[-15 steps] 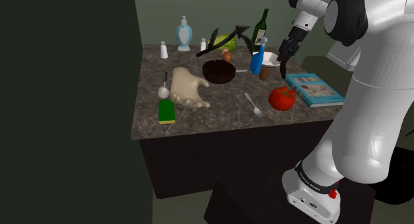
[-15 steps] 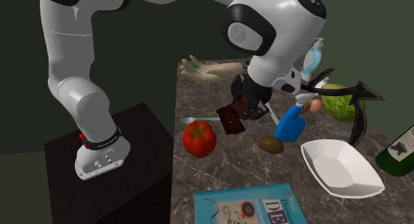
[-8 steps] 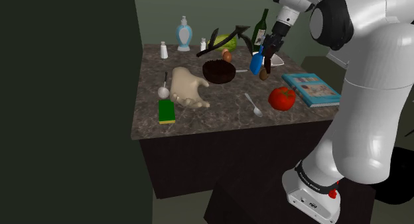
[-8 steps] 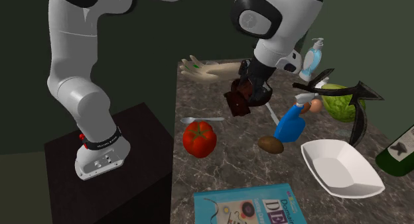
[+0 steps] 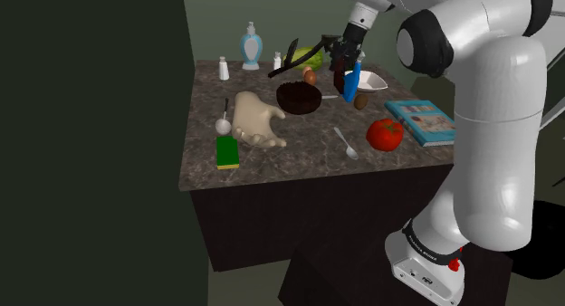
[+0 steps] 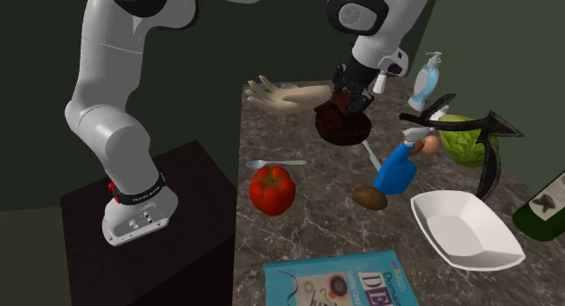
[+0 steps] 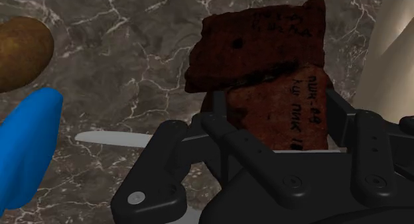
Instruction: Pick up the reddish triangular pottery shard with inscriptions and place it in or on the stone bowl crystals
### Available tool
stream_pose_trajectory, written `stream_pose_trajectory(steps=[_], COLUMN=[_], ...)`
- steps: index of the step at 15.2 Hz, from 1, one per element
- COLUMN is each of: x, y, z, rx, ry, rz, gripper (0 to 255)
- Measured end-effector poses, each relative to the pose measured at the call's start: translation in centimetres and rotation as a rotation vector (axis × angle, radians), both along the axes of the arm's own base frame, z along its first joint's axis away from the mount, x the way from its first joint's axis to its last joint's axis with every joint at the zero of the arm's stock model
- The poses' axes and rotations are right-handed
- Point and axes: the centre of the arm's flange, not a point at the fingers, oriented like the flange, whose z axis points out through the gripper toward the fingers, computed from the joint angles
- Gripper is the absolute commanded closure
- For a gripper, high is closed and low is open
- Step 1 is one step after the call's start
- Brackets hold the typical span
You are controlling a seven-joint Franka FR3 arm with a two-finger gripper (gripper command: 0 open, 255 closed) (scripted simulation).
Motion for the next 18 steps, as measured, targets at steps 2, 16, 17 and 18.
stream_pose_trajectory(steps=[2, 16, 17, 18], x=[2.3, 13.5, 13.5, 13.5], y=[1.2, 8.0, 8.0, 8.0], z=[0.3, -1.6, -2.1, -2.5], rx=[0.0, 0.002, 0.002, 0.002], ry=[0.0, 0.0, 0.0, 0.0], rz=[0.0, 0.0, 0.0, 0.0], gripper=[255, 255, 255, 255])
